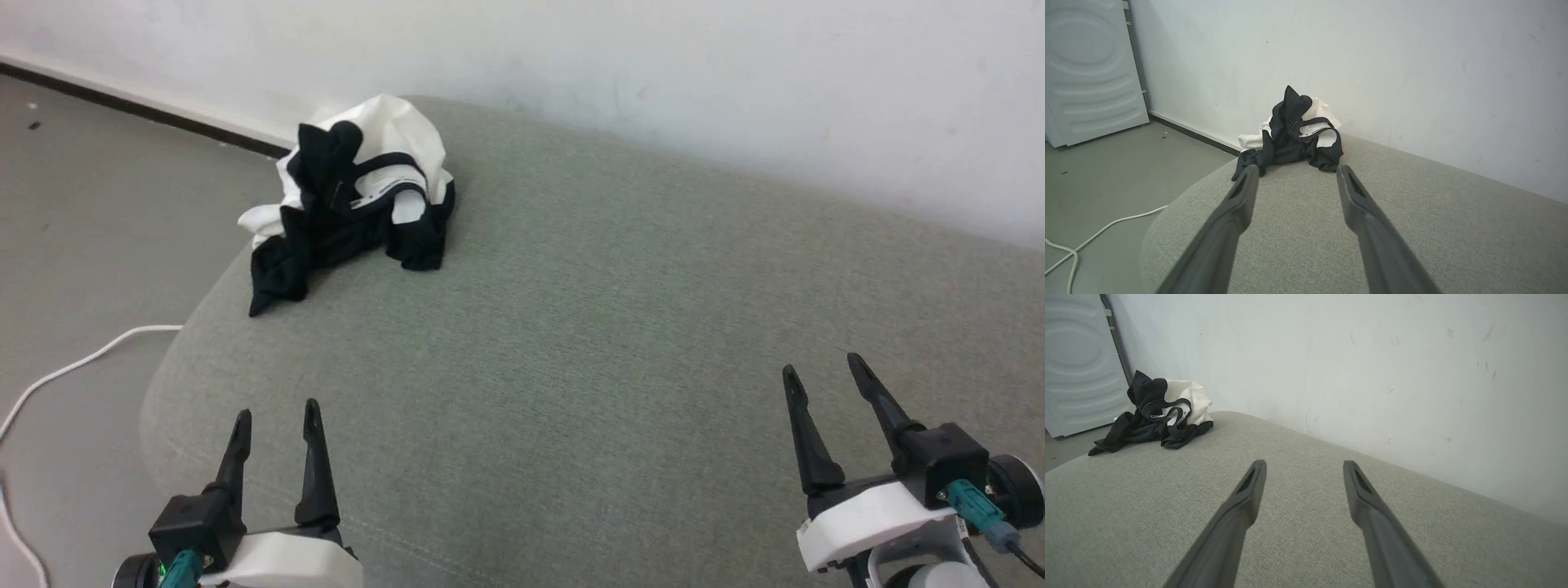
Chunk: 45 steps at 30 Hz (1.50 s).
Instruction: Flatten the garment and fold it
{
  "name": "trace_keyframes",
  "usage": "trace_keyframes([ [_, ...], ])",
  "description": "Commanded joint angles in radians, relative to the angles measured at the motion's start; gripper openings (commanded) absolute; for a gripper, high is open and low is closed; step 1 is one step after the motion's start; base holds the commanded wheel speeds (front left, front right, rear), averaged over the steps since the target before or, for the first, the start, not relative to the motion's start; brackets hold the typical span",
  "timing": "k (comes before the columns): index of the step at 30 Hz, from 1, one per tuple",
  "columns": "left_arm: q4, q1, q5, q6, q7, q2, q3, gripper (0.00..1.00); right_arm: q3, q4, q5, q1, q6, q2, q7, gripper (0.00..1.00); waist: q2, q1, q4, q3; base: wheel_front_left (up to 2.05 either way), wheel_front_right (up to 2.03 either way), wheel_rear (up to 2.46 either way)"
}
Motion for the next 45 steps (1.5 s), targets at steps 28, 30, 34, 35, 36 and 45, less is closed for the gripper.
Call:
trace_keyframes([
  [28,-0.029,0.054,-0.067,0.036,-0.067,-0.005,-0.021,1.00,-0.001,0.028,0.002,-0.020,-0.002,0.004,-0.068,1.00,0.0000,0.0000,0.143,0.013,0.00,0.00,0.00],
  [30,-0.029,0.056,-0.070,0.036,-0.072,-0.005,-0.021,1.00,-0.001,0.029,0.003,-0.021,-0.002,0.004,-0.072,1.00,0.0000,0.0000,0.151,0.014,0.00,0.00,0.00],
  [34,-0.029,0.061,-0.077,0.035,-0.080,-0.005,-0.022,1.00,-0.001,0.032,0.006,-0.021,-0.002,0.004,-0.080,1.00,0.0000,0.0000,0.168,0.014,0.00,0.00,0.00],
  [35,-0.029,0.062,-0.078,0.035,-0.082,-0.005,-0.021,1.00,-0.001,0.032,0.007,-0.021,-0.002,0.004,-0.082,1.00,0.0000,0.0000,0.172,0.014,0.00,0.00,0.00],
  [36,-0.029,0.064,-0.080,0.035,-0.084,-0.005,-0.021,1.00,0.000,0.032,0.008,-0.020,-0.002,0.004,-0.084,1.00,0.0000,0.0000,0.176,0.014,0.00,0.00,0.00],
  [45,-0.032,0.077,-0.099,0.041,-0.103,-0.005,-0.022,1.00,-0.002,0.036,0.006,-0.018,-0.002,0.004,-0.103,1.00,0.0000,0.0000,0.214,0.016,0.00,0.00,0.00],
])
